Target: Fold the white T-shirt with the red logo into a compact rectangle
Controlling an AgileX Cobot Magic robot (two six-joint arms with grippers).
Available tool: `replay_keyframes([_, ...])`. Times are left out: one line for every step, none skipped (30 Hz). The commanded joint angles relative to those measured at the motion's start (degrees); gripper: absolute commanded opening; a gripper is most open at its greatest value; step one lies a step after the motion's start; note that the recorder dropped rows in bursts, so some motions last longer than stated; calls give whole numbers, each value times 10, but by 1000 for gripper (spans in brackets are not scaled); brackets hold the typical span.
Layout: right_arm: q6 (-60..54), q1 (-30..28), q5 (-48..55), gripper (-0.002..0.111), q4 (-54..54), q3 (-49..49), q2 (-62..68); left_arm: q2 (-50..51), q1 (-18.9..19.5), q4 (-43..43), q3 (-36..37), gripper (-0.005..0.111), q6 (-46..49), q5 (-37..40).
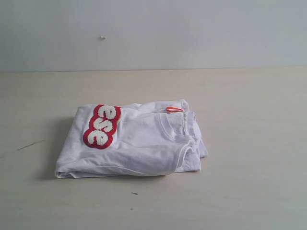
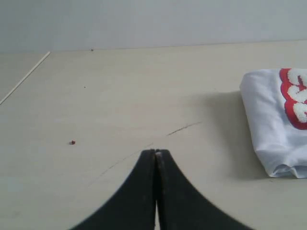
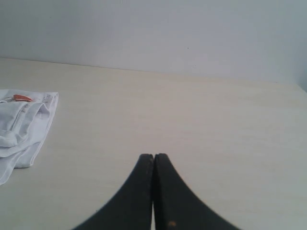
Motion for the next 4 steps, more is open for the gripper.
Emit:
replay_keyframes([0,1,-3,0,1,2,-3,-3,-3,-5,0,0,1,-3])
replay_keyframes([0,1,-3,0,1,2,-3,-3,-3,-5,0,0,1,-3])
replay_keyframes([0,1,-3,0,1,2,-3,-3,-3,-5,0,0,1,-3])
replay_keyframes([0,1,-3,0,1,2,-3,-3,-3,-5,0,0,1,-3])
